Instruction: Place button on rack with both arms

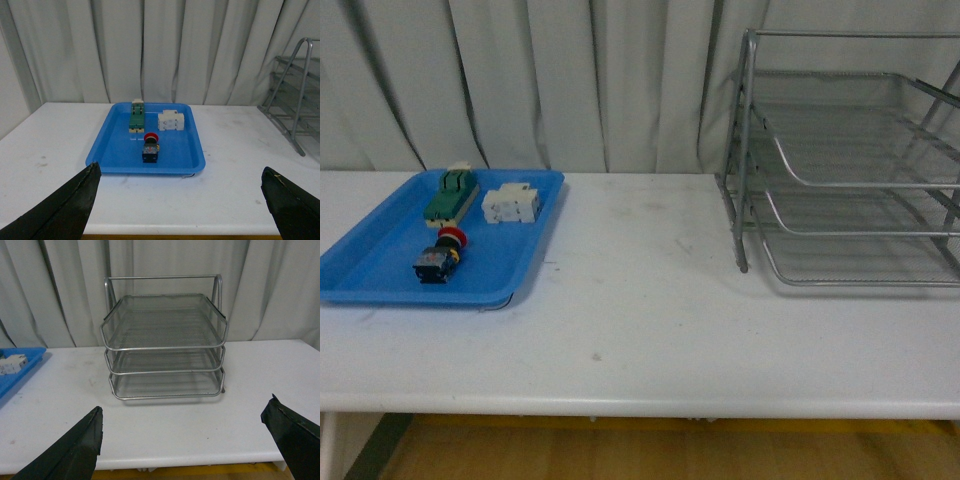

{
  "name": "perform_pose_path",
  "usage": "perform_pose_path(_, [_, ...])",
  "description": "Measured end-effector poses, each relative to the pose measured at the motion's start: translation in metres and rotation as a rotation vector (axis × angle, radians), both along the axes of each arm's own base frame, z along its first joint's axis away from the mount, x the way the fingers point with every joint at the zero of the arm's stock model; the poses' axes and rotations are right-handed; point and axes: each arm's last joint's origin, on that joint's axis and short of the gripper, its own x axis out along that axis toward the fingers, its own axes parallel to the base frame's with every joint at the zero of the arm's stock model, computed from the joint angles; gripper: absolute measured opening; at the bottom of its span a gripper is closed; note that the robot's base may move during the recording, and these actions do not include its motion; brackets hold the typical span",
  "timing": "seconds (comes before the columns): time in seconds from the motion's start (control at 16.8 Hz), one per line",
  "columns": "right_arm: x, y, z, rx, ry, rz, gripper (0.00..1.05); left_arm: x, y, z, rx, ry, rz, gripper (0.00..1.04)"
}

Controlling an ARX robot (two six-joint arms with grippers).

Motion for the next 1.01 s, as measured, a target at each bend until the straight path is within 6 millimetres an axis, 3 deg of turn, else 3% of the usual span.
perform_pose_path(0.54, [0.000,0.000,-0.001,0.001,0.006,0.000,0.98,0.000,0.000,0.000,0.000,0.000,0.000,0.98])
perform_pose_path(0.66, [0.008,0.001,-0.004,0.262,0.312,0.008,0.98,0.000,0.000,0.000,0.000,0.000,-0.002,0.98])
perform_pose_path(0.84, [0.034,0.002,-0.023,0.790,0.300,-0.035,0.98,0.000,0.000,0.000,0.000,0.000,-0.001,0.98])
perform_pose_path(1.01, [0.067,-0.002,-0.038,1.098,0.210,-0.090,0.98,0.000,0.000,0.000,0.000,0.000,-0.001,0.98])
